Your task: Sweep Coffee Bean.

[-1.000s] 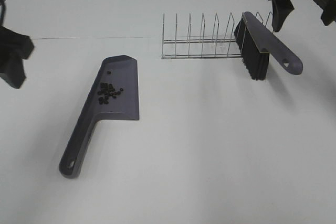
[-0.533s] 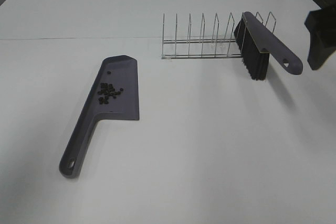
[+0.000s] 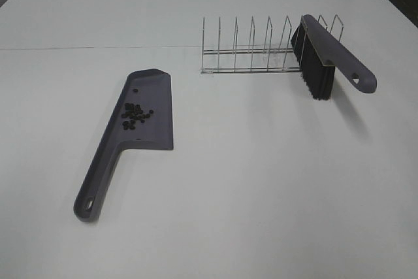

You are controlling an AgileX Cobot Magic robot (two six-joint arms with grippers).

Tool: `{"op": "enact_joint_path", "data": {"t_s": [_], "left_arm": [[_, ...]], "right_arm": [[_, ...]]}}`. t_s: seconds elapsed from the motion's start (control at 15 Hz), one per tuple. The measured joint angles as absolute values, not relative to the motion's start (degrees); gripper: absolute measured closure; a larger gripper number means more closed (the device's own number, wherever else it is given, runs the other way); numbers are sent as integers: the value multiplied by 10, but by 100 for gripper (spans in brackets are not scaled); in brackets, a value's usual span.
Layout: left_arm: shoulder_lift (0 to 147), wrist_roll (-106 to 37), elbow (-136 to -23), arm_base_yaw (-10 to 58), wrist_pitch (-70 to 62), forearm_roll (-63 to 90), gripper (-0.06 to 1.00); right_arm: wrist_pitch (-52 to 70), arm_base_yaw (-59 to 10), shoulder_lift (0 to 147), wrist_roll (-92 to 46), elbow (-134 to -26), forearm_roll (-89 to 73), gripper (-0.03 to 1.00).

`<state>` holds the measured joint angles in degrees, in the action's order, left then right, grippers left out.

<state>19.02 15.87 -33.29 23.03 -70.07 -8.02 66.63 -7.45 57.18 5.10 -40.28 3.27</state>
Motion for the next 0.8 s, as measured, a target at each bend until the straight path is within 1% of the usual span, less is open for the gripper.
{"op": "enact_joint_path", "data": {"t_s": [0.07, 0.13, 0.2, 0.27, 0.4, 0.6, 0.8], "left_arm": [[156, 135, -325, 230, -701, -76, 26], [129, 113, -319, 230, -701, -68, 26], [116, 101, -317, 230, -701, -61, 26], [82, 69, -315, 230, -700, -42, 26], [70, 56, -315, 230, -696, -39, 26], [69, 45, -309, 230, -659, -38, 26], [69, 42, -292, 230, -621, -32, 26]], "right_arm": [[666, -74, 555, 51, -392, 33, 12], [665, -74, 492, 51, -354, 33, 12], [665, -74, 469, 51, -343, 33, 12], [666, -74, 371, 51, -314, 30, 12], [661, -74, 266, 47, -313, 28, 12], [653, -74, 121, 0, -311, 6, 12], [649, -74, 39, -53, -309, -29, 12]]}}
